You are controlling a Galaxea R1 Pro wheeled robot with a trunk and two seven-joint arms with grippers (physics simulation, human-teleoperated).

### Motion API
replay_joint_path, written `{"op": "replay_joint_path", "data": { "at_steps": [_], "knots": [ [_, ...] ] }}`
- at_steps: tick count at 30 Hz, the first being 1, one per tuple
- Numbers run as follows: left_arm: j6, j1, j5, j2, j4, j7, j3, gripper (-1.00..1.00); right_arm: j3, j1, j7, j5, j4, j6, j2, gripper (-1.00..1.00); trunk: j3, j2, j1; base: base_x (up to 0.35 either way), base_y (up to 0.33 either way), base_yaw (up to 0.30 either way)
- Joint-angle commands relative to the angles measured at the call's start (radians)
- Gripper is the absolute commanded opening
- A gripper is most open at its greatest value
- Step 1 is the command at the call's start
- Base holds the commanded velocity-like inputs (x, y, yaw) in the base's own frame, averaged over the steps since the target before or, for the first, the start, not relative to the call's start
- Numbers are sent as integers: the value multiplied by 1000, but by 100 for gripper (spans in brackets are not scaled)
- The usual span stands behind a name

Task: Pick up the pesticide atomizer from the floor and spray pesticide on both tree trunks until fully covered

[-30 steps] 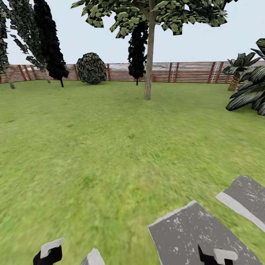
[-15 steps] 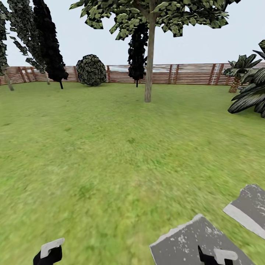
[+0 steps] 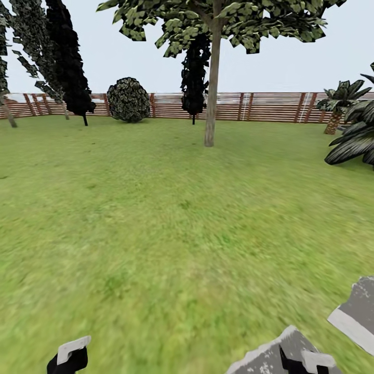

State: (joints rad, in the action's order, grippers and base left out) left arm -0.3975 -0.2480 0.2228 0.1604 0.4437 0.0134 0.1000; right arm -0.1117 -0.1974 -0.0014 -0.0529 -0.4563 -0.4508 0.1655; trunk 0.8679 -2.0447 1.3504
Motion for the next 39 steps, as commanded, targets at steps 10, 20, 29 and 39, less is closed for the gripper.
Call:
{"op": "replay_joint_path", "data": {
  "at_steps": [10,20,29,39],
  "knots": [
    [-3,-1,4,0,0,2,-2,-100,1,-1,0,-5,1,-3,0,100,1,0,0,338,0,0],
    [-3,-1,4,0,0,2,-2,-100,1,-1,0,-5,1,-3,0,100,1,0,0,338,0,0],
    [-3,-1,4,0,0,2,-2,-100,1,-1,0,-5,1,-3,0,100,1,0,0,338,0,0],
    [-3,-1,4,-1,0,2,-2,-100,1,-1,0,-5,1,-3,0,100,1,0,0,338,0,0]
  ]
}}
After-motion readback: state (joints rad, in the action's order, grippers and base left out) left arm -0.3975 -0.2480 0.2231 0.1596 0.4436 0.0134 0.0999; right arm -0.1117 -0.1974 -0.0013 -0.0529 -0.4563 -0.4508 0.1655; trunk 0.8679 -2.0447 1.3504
